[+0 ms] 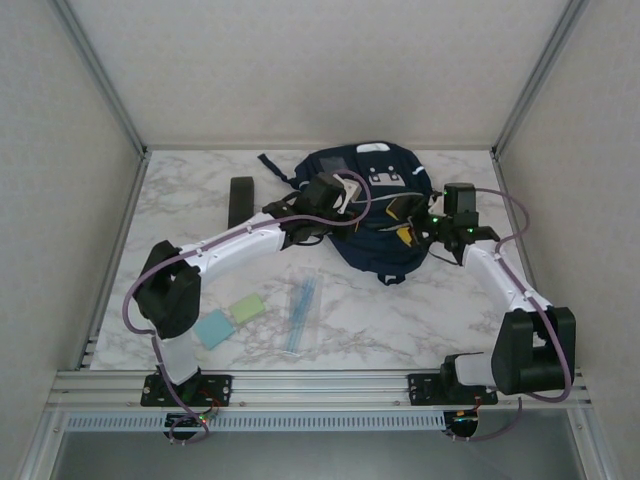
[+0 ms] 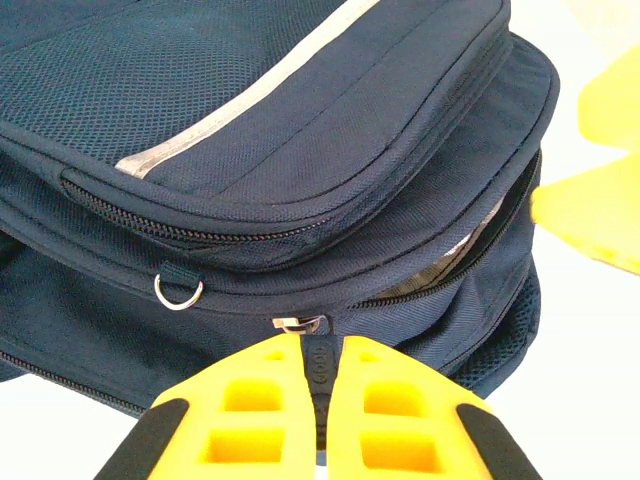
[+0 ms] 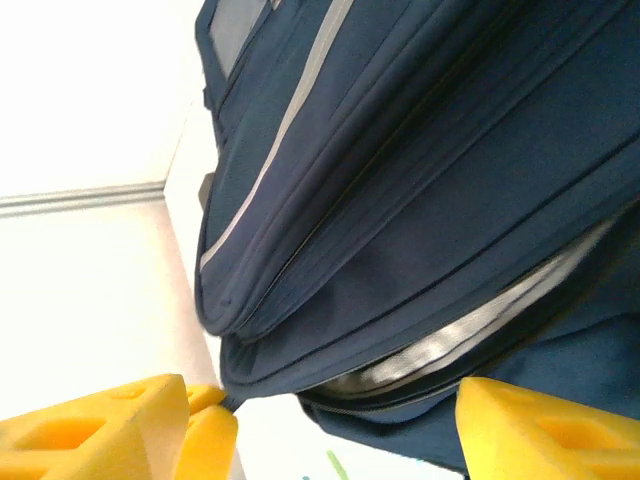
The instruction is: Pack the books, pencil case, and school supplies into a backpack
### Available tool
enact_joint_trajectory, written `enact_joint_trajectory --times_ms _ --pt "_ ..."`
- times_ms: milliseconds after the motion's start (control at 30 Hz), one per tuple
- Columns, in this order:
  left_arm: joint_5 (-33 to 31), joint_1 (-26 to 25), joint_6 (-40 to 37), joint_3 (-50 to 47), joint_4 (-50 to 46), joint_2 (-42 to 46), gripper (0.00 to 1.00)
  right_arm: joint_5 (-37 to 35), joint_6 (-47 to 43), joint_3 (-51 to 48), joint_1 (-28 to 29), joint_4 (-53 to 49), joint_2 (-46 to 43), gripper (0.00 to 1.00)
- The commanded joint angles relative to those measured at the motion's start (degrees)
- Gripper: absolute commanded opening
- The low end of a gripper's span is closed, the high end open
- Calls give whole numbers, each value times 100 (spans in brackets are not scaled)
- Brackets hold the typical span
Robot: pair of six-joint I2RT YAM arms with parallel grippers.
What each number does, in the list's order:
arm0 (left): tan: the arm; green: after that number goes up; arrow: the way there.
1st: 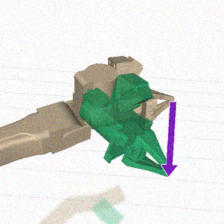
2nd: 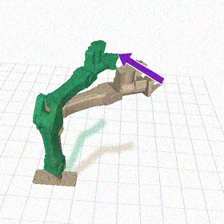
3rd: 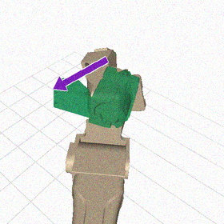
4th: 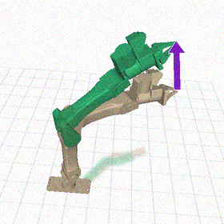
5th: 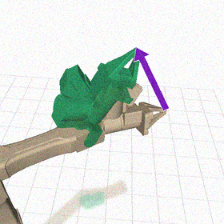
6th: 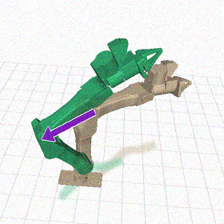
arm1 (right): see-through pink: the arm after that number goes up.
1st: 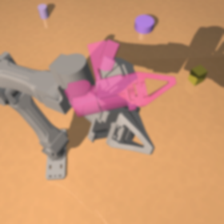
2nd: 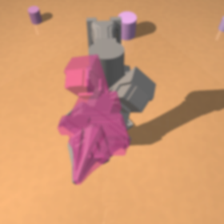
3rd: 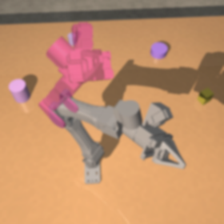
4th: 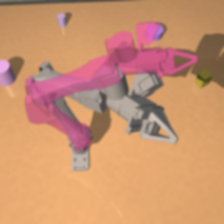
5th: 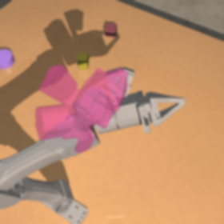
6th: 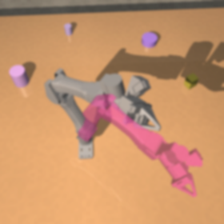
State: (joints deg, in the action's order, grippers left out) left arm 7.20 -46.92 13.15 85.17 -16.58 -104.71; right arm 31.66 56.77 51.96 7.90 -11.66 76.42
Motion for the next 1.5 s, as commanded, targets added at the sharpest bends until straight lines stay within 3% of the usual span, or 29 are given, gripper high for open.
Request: enact_joint_trajectory --times_ms 0,133,333,567,733,933,1067,1100,1133,1167,1233,1333,1467 --pt "234 -23 48 171 200 138 0 -195 501 -48 247 672 87 70" --pt "220 -37 39 8 220 271 0 -433 552 112 384 908 519 63" --pt "-70 -29 -59 -223 272 290 0 -790 453 218 396 1214 832 0" --pt "-1572 420 -385 -434 570 -138 0 -1249 -23 341 360 340 79 0" --pt "-1766 1038 -405 -735 1459 -123 0 -1085 -25 271 251 176 -145 0" --pt "-2138 1514 -642 64 1201 -865 0 -725 151 268 256 441 -44 0" --pt "-2420 1706 -398 1049 322 -1505 0 -638 111 305 330 559 77 0" --pt "-2421 1721 -325 1203 143 -1555 4 -582 117 313 349 602 127 0" --pt "-2375 1730 -267 1309 14 -1567 21 -517 115 323 384 645 182 0" --pt "-2322 1732 -217 1359 -90 -1536 50 -488 97 347 440 643 242 2" --pt "-2307 1747 -147 1412 -269 -1448 78 -424 -43 424 567 487 335 34" --pt "-2290 1840 -172 1573 -650 -1323 100 -422 -410 564 703 -64 417 61" --pt "-2318 2109 -232 1880 -1178 -1359 100 -572 -767 566 727 -579 298 87"
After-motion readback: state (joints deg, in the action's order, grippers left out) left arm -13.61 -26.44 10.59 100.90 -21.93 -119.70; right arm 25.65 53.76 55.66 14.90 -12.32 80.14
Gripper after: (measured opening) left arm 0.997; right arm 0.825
